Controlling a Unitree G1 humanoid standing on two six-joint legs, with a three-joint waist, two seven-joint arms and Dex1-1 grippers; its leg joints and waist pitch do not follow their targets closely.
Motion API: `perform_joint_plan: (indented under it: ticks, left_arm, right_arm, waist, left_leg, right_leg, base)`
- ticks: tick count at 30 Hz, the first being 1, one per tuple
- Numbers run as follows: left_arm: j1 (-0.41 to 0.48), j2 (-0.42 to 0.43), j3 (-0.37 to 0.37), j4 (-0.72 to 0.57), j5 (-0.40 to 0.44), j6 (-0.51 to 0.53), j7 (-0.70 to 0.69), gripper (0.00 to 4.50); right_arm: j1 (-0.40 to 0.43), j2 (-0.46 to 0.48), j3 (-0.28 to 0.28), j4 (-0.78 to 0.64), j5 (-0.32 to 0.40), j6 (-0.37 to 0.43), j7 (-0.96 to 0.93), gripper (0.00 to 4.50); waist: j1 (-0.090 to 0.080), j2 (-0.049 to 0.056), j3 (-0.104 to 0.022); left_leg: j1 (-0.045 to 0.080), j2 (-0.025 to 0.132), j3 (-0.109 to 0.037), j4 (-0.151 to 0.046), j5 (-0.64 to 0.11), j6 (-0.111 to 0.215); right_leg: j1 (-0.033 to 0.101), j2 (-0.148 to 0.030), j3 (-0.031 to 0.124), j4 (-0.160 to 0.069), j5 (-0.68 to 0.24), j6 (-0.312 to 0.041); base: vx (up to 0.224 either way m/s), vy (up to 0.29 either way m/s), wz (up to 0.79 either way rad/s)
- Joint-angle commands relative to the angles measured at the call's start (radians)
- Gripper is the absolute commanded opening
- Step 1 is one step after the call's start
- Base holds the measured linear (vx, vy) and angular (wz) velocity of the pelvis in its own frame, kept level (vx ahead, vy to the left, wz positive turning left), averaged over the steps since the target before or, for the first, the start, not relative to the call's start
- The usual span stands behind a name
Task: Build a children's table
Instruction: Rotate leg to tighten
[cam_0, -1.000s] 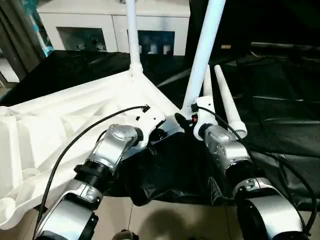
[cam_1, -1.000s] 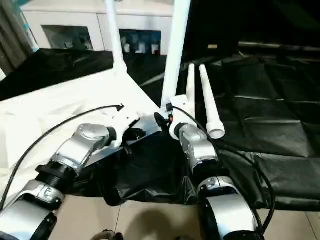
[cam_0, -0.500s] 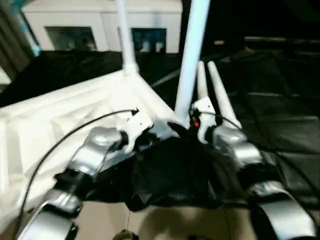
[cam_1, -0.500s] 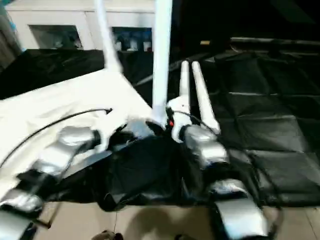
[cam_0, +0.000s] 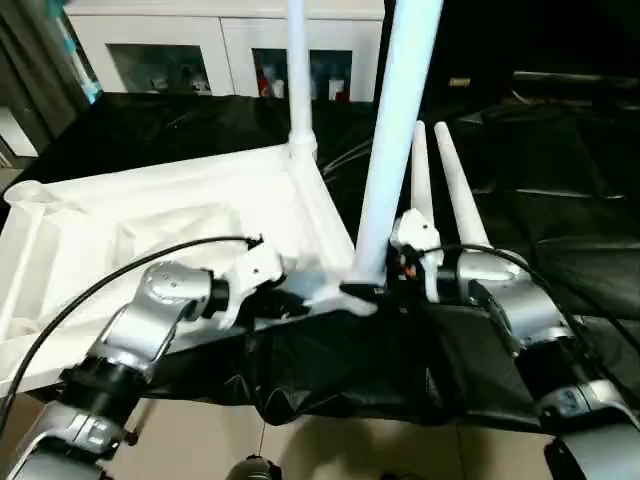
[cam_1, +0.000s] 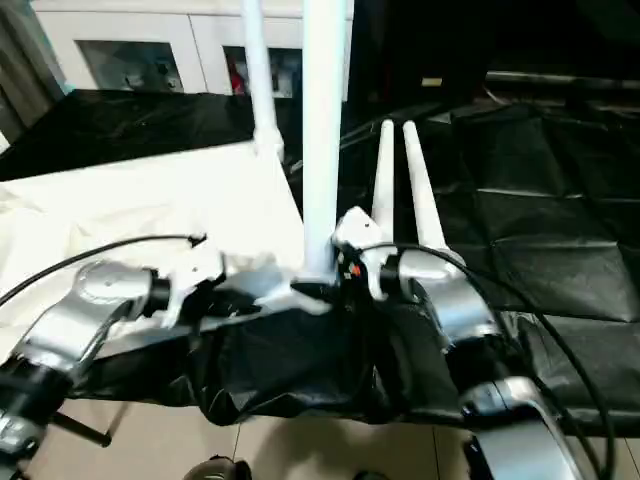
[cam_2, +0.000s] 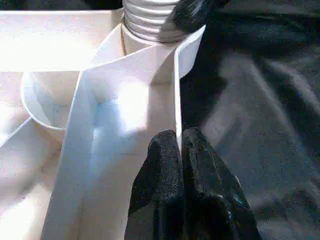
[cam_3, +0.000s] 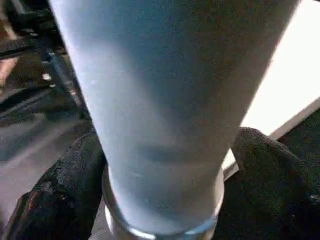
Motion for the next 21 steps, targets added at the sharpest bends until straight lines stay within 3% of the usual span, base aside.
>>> perform_joint_plan:
  ticks: [1,5,11,14,15,16,19,20,21]
  left_arm:
    - [0.0,0.011,0.008,-0.048,-0.023,-0.018,-0.031,0.0]
    - [0.003,0.017,0.01,-0.05,-0.024,-0.015,-0.035,0.0]
    - [0.005,0.014,0.007,-0.054,-0.032,-0.009,-0.033,0.0]
    - [0.005,0.011,0.007,-0.053,-0.031,-0.008,-0.027,0.0]
    - [-0.002,0.0,0.007,-0.038,-0.018,-0.01,0.0,0.0]
    - [-0.005,-0.004,0.007,-0.032,-0.013,-0.012,0.01,0.0]
    - [-0.061,-0.076,0.011,0.067,0.062,-0.028,0.185,0.0]
    - [-0.063,-0.078,0.011,0.07,0.064,-0.027,0.189,0.0]
    - [-0.071,-0.087,0.01,0.082,0.075,-0.024,0.213,0.0]
  right_arm:
    - [0.007,-0.011,0.005,-0.028,0.011,0.013,0.018,3.97]
    - [0.019,-0.009,0.014,-0.039,0.013,0.028,0.025,3.68]
    - [0.044,-0.001,0.031,-0.042,0.001,0.042,0.014,3.16]
    - [0.047,0.007,0.026,-0.031,-0.001,0.048,-0.003,2.95]
    - [0.051,0.028,0.011,-0.007,-0.004,0.067,-0.051,2.89]
    - [0.051,0.033,0.008,-0.002,-0.003,0.074,-0.062,2.86]
    - [0.055,0.133,-0.046,0.078,0.005,0.126,-0.25,2.81]
    - [0.054,0.136,-0.048,0.081,0.005,0.126,-0.256,2.8]
    - [0.051,0.152,-0.056,0.096,0.005,0.127,-0.288,2.8]
  waist:
    - [-0.001,0.002,-0.089]
    - [0.0,0.001,-0.091]
    - [0.001,-0.001,-0.098]
    - [0.001,-0.001,-0.097]
    - [0.002,0.007,-0.098]
    - [-0.001,0.004,-0.096]
    - [-0.005,0.002,-0.091]
    - [-0.007,0.004,-0.088]
    - [-0.01,0.002,-0.087]
  left_leg:
    - [0.025,0.032,-0.006,-0.073,-0.311,0.009]
    - [0.023,0.032,-0.007,-0.072,-0.292,0.009]
    - [0.017,0.03,-0.007,-0.067,-0.246,0.016]
    - [0.018,0.029,-0.006,-0.066,-0.247,0.018]
    - [0.018,0.029,-0.008,-0.066,-0.247,0.016]
    - [0.018,0.029,-0.007,-0.067,-0.255,0.013]
    - [0.025,0.026,-0.009,-0.069,-0.308,-0.009]
    - [0.03,0.025,-0.009,-0.069,-0.331,-0.021]
    - [0.031,0.024,-0.01,-0.07,-0.348,-0.026]
  right_leg:
    - [0.053,-0.053,0.046,-0.068,-0.313,-0.214]
    - [0.053,-0.053,0.046,-0.068,-0.324,-0.199]
    - [0.056,-0.052,0.045,-0.061,-0.274,-0.206]
    - [0.055,-0.052,0.045,-0.061,-0.271,-0.211]
    - [0.055,-0.052,0.045,-0.059,-0.27,-0.211]
    - [0.054,-0.05,0.045,-0.061,-0.275,-0.21]
    - [0.051,-0.053,0.045,-0.074,-0.369,-0.186]
    - [0.043,-0.053,0.045,-0.08,-0.413,-0.174]
    - [0.044,-0.055,0.044,-0.083,-0.436,-0.166]
  base:
    - [0.0,0.0,0.0]
    - [0.0,0.0,0.0]
    - [0.0,0.0,0.0]
    - [0.0,0.0,0.0]
    - [0.0,0.0,0.0]
    - [0.0,0.0,0.0]
    - [0.0,0.0,0.0]
    - [0.0,0.0,0.0]
    - [0.0,0.0,0.0]
